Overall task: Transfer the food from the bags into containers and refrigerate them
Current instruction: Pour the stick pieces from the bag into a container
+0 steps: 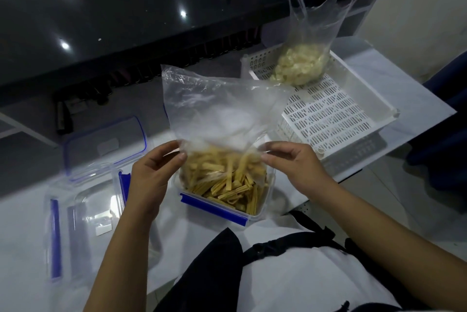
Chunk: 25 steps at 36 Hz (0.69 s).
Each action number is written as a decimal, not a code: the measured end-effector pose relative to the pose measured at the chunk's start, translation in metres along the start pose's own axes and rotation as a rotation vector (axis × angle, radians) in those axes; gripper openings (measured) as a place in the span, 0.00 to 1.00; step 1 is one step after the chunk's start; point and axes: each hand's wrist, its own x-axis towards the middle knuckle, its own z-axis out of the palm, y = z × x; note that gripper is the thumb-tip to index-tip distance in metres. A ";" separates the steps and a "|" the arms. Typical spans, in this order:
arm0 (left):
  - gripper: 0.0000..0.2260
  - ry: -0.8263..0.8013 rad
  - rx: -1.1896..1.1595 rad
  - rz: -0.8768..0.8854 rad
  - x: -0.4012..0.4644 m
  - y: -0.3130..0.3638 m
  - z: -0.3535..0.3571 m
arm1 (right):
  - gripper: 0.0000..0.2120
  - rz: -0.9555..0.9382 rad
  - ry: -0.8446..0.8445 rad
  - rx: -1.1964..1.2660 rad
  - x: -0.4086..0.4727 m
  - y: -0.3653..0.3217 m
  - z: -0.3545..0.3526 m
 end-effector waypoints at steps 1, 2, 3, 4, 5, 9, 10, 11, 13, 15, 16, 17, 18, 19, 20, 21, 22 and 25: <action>0.11 0.012 0.017 0.004 0.000 -0.002 0.001 | 0.09 -0.011 0.019 -0.016 0.001 0.001 0.001; 0.12 0.030 0.039 0.011 0.000 -0.005 0.001 | 0.09 -0.022 0.041 -0.019 0.002 0.001 0.001; 0.13 0.050 0.057 0.013 0.001 -0.006 0.001 | 0.09 -0.033 0.058 -0.012 0.002 0.001 0.001; 0.14 0.060 0.062 0.014 0.001 -0.007 0.001 | 0.09 -0.042 0.068 -0.004 0.003 0.000 0.001; 0.14 0.059 0.064 0.021 0.002 -0.006 0.000 | 0.09 -0.047 0.073 0.001 0.003 0.000 0.001; 0.06 0.013 0.002 0.070 -0.001 0.012 0.000 | 0.09 -0.036 0.100 0.012 0.002 0.002 -0.001; 0.06 0.002 -0.018 0.071 -0.002 0.017 0.001 | 0.09 -0.031 0.115 0.015 0.002 0.002 -0.003; 0.07 -0.008 -0.029 0.065 -0.002 0.020 0.003 | 0.09 -0.024 0.130 0.017 0.001 0.003 -0.004; 0.07 -0.014 -0.036 0.042 -0.002 0.024 0.007 | 0.08 -0.002 0.156 0.030 0.000 0.004 -0.006; 0.08 -0.007 -0.060 0.019 -0.002 0.024 0.009 | 0.07 0.021 0.176 0.053 0.000 0.004 -0.006; 0.09 -0.005 -0.073 0.012 -0.002 0.023 0.010 | 0.07 0.028 0.181 0.061 -0.001 0.004 -0.006; 0.09 -0.007 -0.081 0.009 -0.002 0.023 0.010 | 0.07 0.031 0.184 0.063 -0.001 0.003 -0.007; 0.09 -0.010 -0.077 0.011 -0.002 0.022 0.011 | 0.07 0.032 0.184 0.063 -0.002 0.003 -0.007; 0.09 -0.013 -0.065 0.016 -0.002 0.021 0.012 | 0.07 0.031 0.182 0.062 -0.003 0.003 -0.007; 0.09 -0.016 -0.053 0.021 -0.001 0.021 0.012 | 0.07 0.030 0.180 0.059 -0.003 0.002 -0.007; 0.08 -0.018 -0.048 0.022 -0.001 0.021 0.012 | 0.08 0.030 0.178 0.056 -0.003 0.002 -0.008; 0.08 -0.017 -0.045 0.023 0.000 0.021 0.012 | 0.08 0.031 0.177 0.056 -0.004 0.002 -0.008; 0.07 -0.008 -0.035 0.019 0.001 0.022 0.012 | 0.07 0.039 0.174 0.057 -0.004 0.001 -0.008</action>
